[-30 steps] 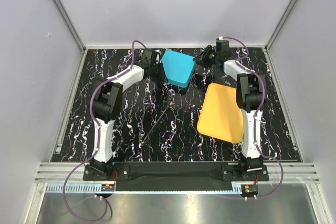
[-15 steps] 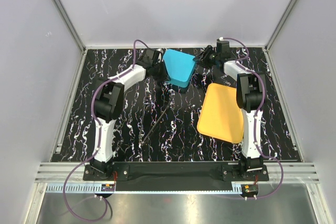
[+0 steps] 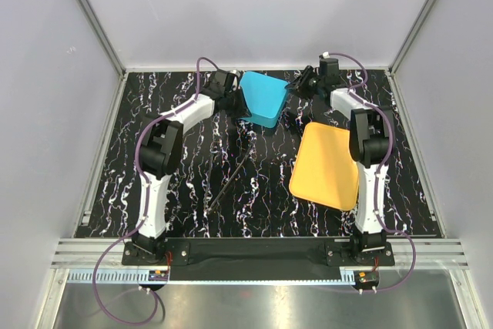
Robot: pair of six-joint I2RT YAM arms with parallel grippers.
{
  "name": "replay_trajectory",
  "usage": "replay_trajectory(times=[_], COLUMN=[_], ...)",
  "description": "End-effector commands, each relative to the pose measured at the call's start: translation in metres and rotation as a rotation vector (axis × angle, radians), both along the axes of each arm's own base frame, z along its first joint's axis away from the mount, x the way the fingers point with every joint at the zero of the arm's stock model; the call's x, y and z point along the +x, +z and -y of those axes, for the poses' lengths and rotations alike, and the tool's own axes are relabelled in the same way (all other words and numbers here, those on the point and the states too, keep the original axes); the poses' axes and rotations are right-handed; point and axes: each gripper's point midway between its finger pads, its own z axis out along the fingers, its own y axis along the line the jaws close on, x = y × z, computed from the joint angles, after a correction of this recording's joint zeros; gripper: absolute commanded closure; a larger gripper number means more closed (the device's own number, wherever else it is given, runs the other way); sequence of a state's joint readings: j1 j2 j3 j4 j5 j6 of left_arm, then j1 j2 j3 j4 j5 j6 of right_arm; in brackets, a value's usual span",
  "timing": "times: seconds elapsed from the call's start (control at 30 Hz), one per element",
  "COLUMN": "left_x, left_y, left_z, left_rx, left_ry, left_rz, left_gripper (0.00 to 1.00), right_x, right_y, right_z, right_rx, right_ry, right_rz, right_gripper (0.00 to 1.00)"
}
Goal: Pack the chocolate
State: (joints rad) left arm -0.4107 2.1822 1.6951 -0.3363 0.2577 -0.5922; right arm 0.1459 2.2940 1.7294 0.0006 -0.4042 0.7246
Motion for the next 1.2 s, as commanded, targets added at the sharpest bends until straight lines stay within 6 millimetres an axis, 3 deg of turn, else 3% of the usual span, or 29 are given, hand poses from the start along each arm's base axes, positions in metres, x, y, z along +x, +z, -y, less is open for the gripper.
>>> replay_trajectory(times=[0.0, 0.1, 0.17, 0.23, 0.37, 0.47, 0.6, 0.73, 0.87, 0.9, 0.97, 1.0, 1.07, 1.1, 1.17], left_x=[0.021, 0.021, 0.021, 0.021, 0.021, 0.021, 0.020, 0.018, 0.017, 0.017, 0.017, 0.021, 0.026, 0.035, 0.044], left_y=[0.023, 0.024, 0.025, 0.025, 0.027, 0.027, 0.026, 0.022, 0.029, 0.038, 0.052, 0.074, 0.099, 0.123, 0.144], left_z=[0.009, 0.010, 0.010, 0.010, 0.011, 0.012, 0.012, 0.011, 0.012, 0.012, 0.013, 0.011, 0.007, -0.001, -0.009], left_rx=[-0.033, -0.038, -0.037, -0.038, -0.042, -0.047, -0.049, -0.040, -0.044, -0.054, -0.065, -0.073, -0.092, -0.115, -0.137], left_ry=[-0.009, -0.013, -0.014, -0.015, -0.019, -0.023, -0.031, -0.032, -0.041, -0.045, -0.060, -0.059, -0.059, -0.045, -0.040], left_rz=[0.096, 0.097, 0.099, 0.099, 0.105, 0.104, 0.102, 0.097, 0.101, 0.110, 0.124, 0.155, 0.199, 0.249, 0.300], left_gripper=[0.86, 0.86, 0.86, 0.86, 0.85, 0.85, 0.85, 0.85, 0.85, 0.85, 0.85, 0.85, 0.84, 0.83, 0.81], right_x=[0.001, 0.002, 0.005, 0.005, 0.011, 0.013, 0.023, 0.022, 0.023, 0.025, 0.024, 0.025, 0.025, 0.026, 0.026], right_y=[0.061, 0.073, 0.089, 0.090, 0.091, 0.081, 0.030, -0.018, -0.007, 0.009, 0.018, 0.026, 0.032, 0.035, 0.035], right_z=[0.003, 0.002, -0.008, -0.021, -0.048, -0.070, -0.078, -0.074, -0.065, -0.064, -0.065, -0.065, -0.066, -0.065, -0.065], right_rx=[-0.027, -0.022, 0.024, 0.079, 0.196, 0.288, 0.365, 0.291, 0.240, 0.236, 0.228, 0.228, 0.229, 0.227, 0.225], right_ry=[-0.005, 0.004, 0.049, 0.113, 0.202, 0.263, 0.251, 0.224, 0.197, 0.196, 0.206, 0.212, 0.218, 0.215, 0.211], right_rz=[0.109, 0.136, 0.190, 0.202, 0.224, 0.221, 0.102, -0.028, 0.003, 0.032, 0.046, 0.062, 0.074, 0.078, 0.079], right_gripper=[0.68, 0.82, 0.92, 0.99, 1.00, 1.00, 1.00, 1.00, 1.00, 1.00, 0.99, 0.99, 0.99, 0.99, 0.99])
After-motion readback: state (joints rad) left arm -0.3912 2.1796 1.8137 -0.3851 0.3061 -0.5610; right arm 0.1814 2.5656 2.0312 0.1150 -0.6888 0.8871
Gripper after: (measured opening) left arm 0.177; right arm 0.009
